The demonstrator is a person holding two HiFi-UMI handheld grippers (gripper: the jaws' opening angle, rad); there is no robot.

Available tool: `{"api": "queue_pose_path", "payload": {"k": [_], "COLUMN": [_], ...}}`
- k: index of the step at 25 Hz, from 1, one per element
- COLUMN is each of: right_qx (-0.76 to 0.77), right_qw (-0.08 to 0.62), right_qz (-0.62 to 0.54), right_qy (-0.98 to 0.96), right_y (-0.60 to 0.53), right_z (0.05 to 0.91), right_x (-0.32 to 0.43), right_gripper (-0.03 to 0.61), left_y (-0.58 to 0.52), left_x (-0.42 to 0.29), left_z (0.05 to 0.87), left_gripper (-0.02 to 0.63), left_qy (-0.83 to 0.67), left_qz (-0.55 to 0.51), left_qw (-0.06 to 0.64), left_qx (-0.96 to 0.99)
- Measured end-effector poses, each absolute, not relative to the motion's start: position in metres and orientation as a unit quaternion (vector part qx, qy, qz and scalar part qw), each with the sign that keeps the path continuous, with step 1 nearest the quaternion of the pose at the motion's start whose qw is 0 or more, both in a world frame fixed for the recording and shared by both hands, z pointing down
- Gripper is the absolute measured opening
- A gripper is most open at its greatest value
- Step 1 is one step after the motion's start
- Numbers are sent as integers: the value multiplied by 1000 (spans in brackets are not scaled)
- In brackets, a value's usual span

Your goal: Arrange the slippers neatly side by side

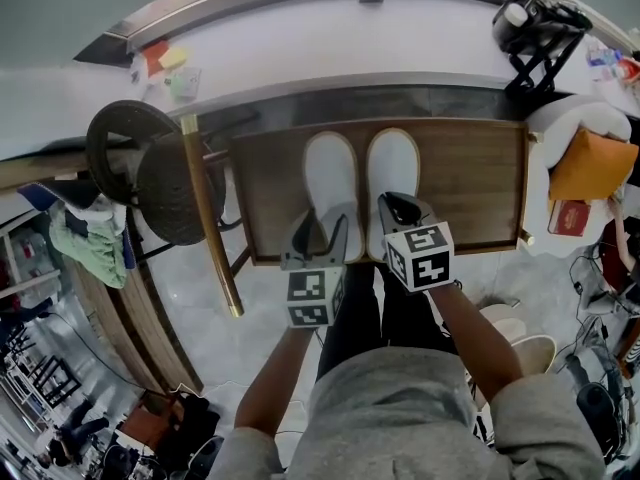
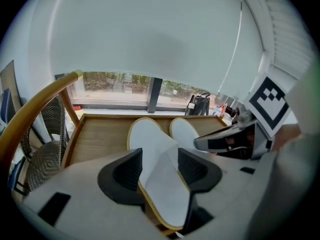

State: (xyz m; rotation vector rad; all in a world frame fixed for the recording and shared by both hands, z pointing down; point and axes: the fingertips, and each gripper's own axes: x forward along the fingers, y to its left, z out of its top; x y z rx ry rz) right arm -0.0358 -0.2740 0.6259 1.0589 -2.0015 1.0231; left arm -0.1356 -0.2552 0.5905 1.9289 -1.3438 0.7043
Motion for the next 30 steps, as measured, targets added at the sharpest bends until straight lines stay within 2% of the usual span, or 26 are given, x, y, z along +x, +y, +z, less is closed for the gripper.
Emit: {"api": "queue_pose_path", "payload": {"k": [8,12,13,14,15,16,21,26,30], "right_qx": [390,391,386,381,375,370,376,410,439], "right_qw": [359,348,344,338,333,330,329,296,262], "right_qz": [356,370,372,375,379,381,349,305,250], "right_qy": [-770,-768,-771,-775,-778,-780,-793,-807,-822], "right_y": [-273,-273,-273,-271,-270,-269,-274,-286,-295], "right_z": [635,637,635,633,631,628,603,544,475], "right_x": [-38,-36,-37,-38,-38,-37,-26,0,28], "right_gripper": [37,40,51,118,148,152,150,149,91], "left_y": [-258,-259,-259,-259,-260,-262,-271,-273,-273], "left_x": [-137,-140,-141,-141,-142,-142,-145,-145,-148], "left_z": [594,595,594,594,592,590,568,533,495], "left_gripper": [230,230,230,230,230,230,230,230,178], "left_qy": [-507,-502,-501,-500,-500,-500,-502,-506,-520], "left_qz": [272,274,275,275,275,275,264,251,236], "left_qw": [339,339,339,338,336,333,316,296,284], "left_qx": [744,747,747,748,749,751,761,770,770]}}
